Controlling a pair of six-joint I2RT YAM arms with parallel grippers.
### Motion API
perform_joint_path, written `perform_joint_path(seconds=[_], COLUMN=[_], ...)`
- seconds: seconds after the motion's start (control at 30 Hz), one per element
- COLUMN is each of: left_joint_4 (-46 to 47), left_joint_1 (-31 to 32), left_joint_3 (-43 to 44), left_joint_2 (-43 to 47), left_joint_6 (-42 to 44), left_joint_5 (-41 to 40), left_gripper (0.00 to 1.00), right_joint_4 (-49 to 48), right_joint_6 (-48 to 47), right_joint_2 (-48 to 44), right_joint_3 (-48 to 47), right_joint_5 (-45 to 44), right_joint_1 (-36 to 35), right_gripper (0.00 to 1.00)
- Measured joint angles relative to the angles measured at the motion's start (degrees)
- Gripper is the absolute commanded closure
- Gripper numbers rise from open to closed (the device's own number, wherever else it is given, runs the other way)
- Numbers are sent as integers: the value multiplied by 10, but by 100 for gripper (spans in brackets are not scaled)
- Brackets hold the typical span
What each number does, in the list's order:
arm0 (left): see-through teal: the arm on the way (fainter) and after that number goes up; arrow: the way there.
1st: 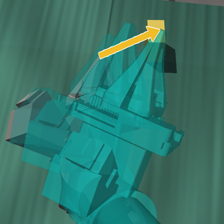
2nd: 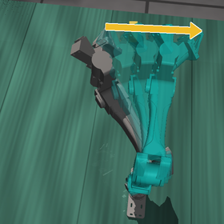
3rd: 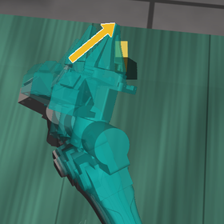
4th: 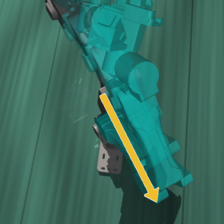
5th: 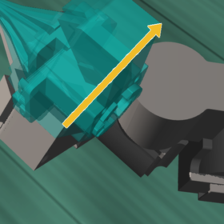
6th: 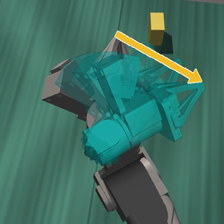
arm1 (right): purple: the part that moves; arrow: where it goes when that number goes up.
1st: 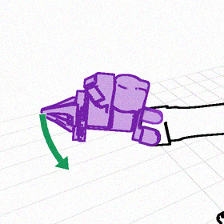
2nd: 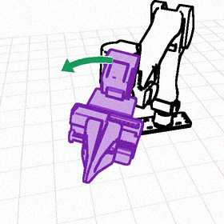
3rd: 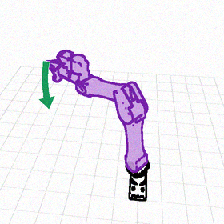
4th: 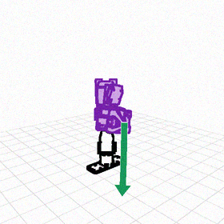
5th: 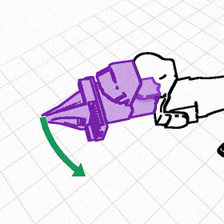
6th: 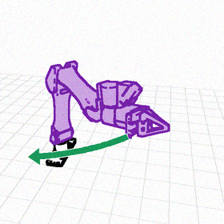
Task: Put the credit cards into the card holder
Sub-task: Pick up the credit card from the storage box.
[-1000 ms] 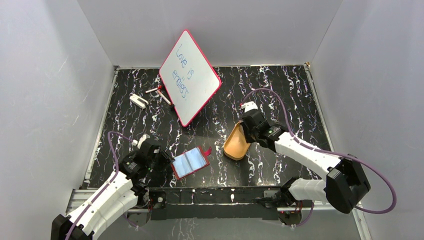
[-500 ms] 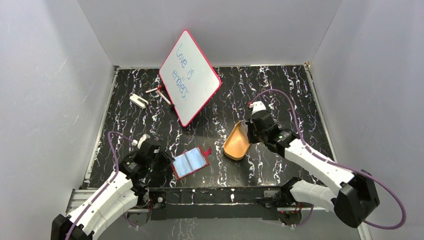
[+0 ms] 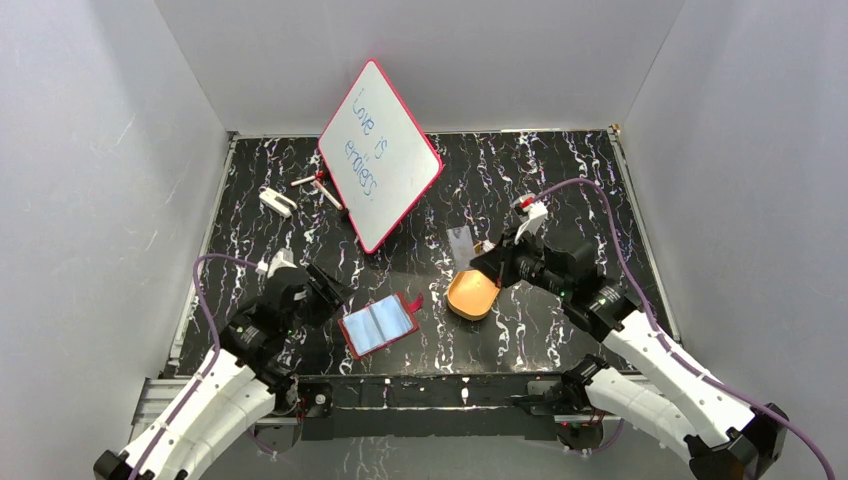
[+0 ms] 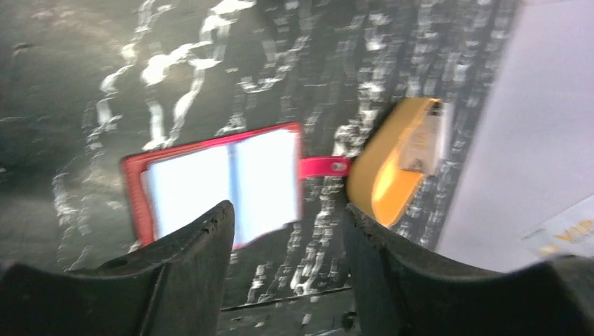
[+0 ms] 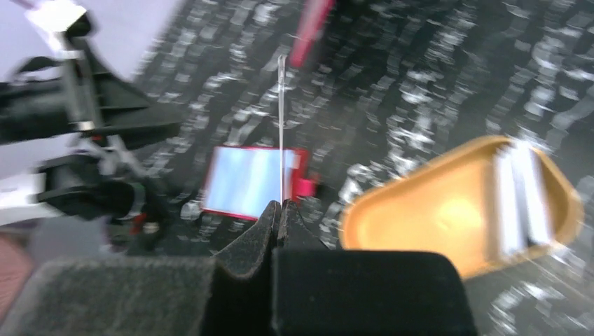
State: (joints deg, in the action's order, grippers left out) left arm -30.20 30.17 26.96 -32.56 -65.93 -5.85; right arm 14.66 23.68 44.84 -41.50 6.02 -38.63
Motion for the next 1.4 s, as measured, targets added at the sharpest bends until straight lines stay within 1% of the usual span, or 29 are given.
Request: perform_joint_path(seconds=[0.07, 0.13, 0.2, 0.3, 0.4, 0.5, 0.63, 0.7, 0.77, 0.83, 1.0, 1.13, 1.23, 1.33, 1.4], left_joint_4=[32, 87, 164, 311, 409, 463, 497, 512, 526, 540, 576, 587, 581, 571, 569], left_joint_1=[0, 0, 0, 0, 0, 0, 0, 0, 0, 0, 0, 0, 0, 0, 0], left_joint_3=[6, 2, -17, -73, -110, -115, -115, -115, -115, -115, -117, -130, -135, -136, -136], left_joint_2=[24, 59, 99, 151, 146, 107, 60, 45, 33, 27, 38, 67, 89, 113, 123], left_joint_6=[7, 8, -1, -30, -48, -53, -52, -52, -53, -54, -63, -65, -62, -57, -54], left_joint_5=[21, 56, 96, 152, 193, 228, 255, 264, 274, 282, 293, 293, 292, 289, 287], left_gripper=[30, 24, 21, 20, 20, 21, 27, 31, 35, 35, 34, 27, 24, 24, 27], right_joint_4=[-49, -124, -191, -303, -392, -460, -529, -557, -578, -594, -632, -661, -666, -662, -661], right_joint_6=[24, 65, 106, 183, 248, 293, 323, 334, 345, 353, 378, 396, 404, 407, 407], right_joint_2=[-7, -7, -6, 3, 24, 50, 79, 96, 113, 125, 138, 137, 135, 134, 136], right_joint_3=[11, 38, 71, 130, 166, 177, 177, 177, 177, 177, 180, 190, 205, 209, 207], right_joint_5=[50, 101, 139, 177, 192, 192, 186, 181, 177, 172, 159, 143, 125, 116, 118], right_joint_1=[0, 0, 0, -1, -10, -41, -93, -116, -132, -139, -143, -145, -145, -145, -146], right_gripper=[100, 100, 100, 100, 100, 100, 100, 100, 100, 100, 100, 100, 100, 100, 100])
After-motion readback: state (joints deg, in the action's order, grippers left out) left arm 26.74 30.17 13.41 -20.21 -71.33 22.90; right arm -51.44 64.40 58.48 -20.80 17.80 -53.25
